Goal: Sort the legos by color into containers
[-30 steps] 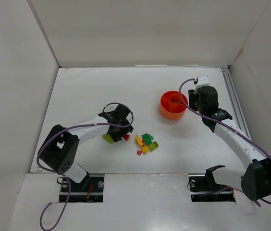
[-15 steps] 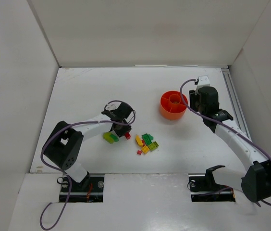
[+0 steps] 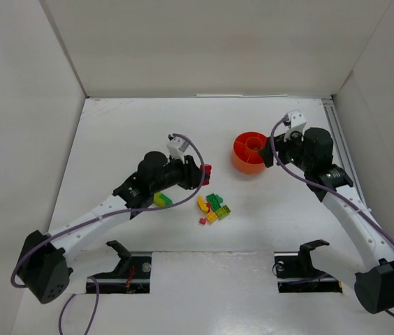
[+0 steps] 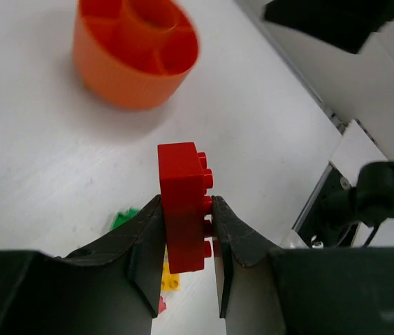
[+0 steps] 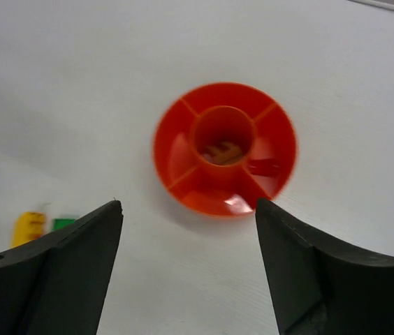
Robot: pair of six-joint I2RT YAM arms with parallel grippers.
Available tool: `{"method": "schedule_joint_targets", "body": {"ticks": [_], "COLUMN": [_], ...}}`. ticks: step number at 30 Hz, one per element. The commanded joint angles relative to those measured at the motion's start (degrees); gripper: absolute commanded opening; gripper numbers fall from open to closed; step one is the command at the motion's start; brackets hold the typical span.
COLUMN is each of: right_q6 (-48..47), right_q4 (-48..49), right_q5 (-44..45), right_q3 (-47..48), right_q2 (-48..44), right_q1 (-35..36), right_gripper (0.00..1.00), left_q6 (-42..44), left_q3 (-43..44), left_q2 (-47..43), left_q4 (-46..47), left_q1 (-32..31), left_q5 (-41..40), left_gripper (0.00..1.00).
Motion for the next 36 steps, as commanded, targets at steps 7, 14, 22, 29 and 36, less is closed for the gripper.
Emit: {"method": "schedule_joint_targets", "body": {"ticks": [7, 14, 22, 29, 36], "right_q6": [14.5, 14.5, 17.1, 18.1, 19.8], "right_q4": [3.4, -7.7, -9.3, -8.8, -6.8], "right_q5": [-33.0, -27.2, -17.3, -15.5, -14.5], "right_q3": [5.9, 15.0, 17.7, 19.4, 19.4], "right_q2": [2.5, 5.2, 10.0, 12.4, 13.4], "right_q1": [2.5, 9.4, 18.3, 21.6, 22.2], "right_gripper": [0.82, 0.84, 0.85, 0.82, 0.64], "left_q6": [28.5, 33.4, 34.6, 35.1, 35.1], "left_q3": [4.8, 8.9, 11.2, 11.2, 11.2], "left_q2": [-3.3, -1.1, 0.0, -1.1, -2.2], "left_q4": [-0.3, -5.3, -5.3, -5.3, -5.3], "left_q1": [-2.0, -5.0, -7.5, -8.1, -8.6], "left_q5": [16.2, 7.7, 2.6, 0.9, 0.2], "left_gripper": [0.12, 0.11, 0.11, 0.10, 0.10]}}
